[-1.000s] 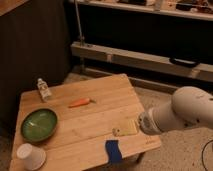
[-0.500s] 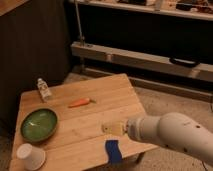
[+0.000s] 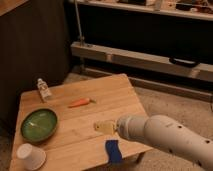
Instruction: Place the bottle in the ceramic bowl
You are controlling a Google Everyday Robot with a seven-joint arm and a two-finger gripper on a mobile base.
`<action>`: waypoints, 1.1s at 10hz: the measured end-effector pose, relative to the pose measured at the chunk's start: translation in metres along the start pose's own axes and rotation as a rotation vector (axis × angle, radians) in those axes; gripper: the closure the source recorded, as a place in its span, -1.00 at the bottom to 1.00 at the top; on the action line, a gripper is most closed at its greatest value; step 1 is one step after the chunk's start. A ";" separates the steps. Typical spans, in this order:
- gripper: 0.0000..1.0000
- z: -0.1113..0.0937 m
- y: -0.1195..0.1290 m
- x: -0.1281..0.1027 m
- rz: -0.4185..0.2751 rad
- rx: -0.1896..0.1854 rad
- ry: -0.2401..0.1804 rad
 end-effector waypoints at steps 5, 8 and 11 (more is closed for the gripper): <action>-0.60 0.005 0.003 -0.018 -0.021 0.002 -0.028; -0.60 0.037 0.006 -0.089 -0.066 0.002 -0.063; -0.60 0.086 0.028 -0.160 -0.143 -0.005 -0.039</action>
